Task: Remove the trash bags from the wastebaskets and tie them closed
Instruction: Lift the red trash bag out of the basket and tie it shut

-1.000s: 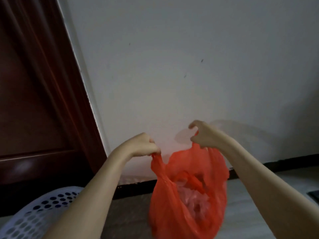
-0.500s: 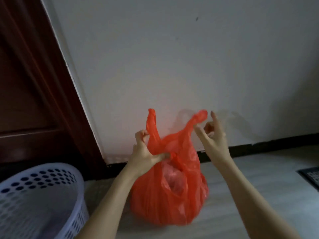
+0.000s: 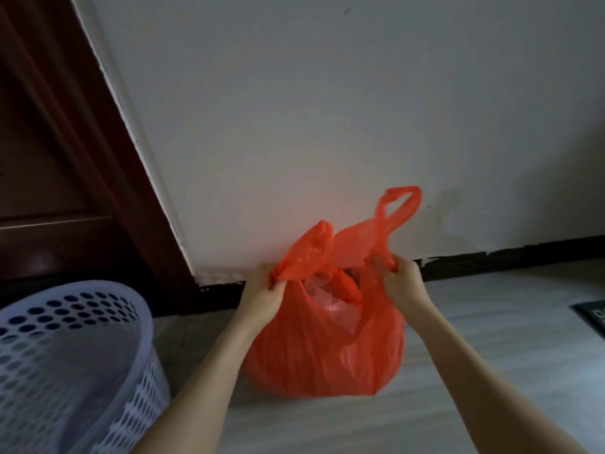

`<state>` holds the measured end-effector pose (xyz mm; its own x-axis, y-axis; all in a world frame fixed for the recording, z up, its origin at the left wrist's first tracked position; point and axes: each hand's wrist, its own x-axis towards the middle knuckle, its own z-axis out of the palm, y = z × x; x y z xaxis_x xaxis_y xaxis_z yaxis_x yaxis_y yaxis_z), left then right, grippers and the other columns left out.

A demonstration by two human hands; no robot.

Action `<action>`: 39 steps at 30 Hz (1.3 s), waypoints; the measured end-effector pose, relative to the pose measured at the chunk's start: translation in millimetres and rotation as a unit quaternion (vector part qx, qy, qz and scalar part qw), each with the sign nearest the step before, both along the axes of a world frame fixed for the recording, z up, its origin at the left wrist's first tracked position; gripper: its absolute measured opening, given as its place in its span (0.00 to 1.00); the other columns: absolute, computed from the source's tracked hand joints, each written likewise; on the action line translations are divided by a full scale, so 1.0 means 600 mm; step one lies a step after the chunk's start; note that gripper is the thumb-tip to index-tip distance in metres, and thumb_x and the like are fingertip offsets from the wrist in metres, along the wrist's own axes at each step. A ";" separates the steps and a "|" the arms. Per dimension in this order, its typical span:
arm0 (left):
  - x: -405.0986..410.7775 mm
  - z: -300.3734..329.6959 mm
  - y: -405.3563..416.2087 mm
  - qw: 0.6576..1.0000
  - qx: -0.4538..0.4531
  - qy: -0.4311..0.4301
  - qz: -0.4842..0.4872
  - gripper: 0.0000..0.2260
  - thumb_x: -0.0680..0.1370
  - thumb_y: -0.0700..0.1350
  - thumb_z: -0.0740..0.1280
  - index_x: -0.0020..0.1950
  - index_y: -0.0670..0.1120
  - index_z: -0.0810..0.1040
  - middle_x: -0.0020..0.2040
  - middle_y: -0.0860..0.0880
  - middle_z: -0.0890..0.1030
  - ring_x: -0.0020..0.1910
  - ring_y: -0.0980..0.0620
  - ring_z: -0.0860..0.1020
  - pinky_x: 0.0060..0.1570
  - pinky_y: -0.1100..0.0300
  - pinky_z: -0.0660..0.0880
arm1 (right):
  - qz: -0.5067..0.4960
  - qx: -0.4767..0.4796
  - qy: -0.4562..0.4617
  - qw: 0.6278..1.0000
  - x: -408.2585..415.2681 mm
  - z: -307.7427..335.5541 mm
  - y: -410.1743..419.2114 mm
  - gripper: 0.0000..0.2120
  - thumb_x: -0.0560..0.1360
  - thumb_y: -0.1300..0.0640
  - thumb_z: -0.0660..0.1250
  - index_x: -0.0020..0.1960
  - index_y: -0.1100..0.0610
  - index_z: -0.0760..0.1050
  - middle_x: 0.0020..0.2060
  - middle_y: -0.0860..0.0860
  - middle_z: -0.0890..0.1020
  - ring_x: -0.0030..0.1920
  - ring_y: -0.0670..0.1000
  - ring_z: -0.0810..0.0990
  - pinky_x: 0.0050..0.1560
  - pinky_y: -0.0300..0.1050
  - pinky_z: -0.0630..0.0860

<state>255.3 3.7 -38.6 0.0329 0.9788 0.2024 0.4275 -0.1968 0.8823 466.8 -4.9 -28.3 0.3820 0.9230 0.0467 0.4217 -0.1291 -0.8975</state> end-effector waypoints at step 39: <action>-0.061 -0.033 0.008 0.993 -0.116 -0.033 0.009 0.08 0.77 0.36 0.64 0.53 0.38 0.79 0.49 0.47 0.79 0.51 0.52 0.76 0.45 0.68 0.69 | -0.154 -0.074 0.345 0.923 0.012 -0.042 -0.011 0.09 0.79 0.59 0.58 0.39 0.55 0.69 0.30 0.50 0.72 0.26 0.45 0.72 0.30 0.40 0.65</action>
<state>218.8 8.4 -58.4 0.0099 0.9996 -0.0272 0.3688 0.0216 0.9293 474.1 -11.3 -53.3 0.5199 0.7422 -0.4229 -0.3205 -0.2895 -0.9019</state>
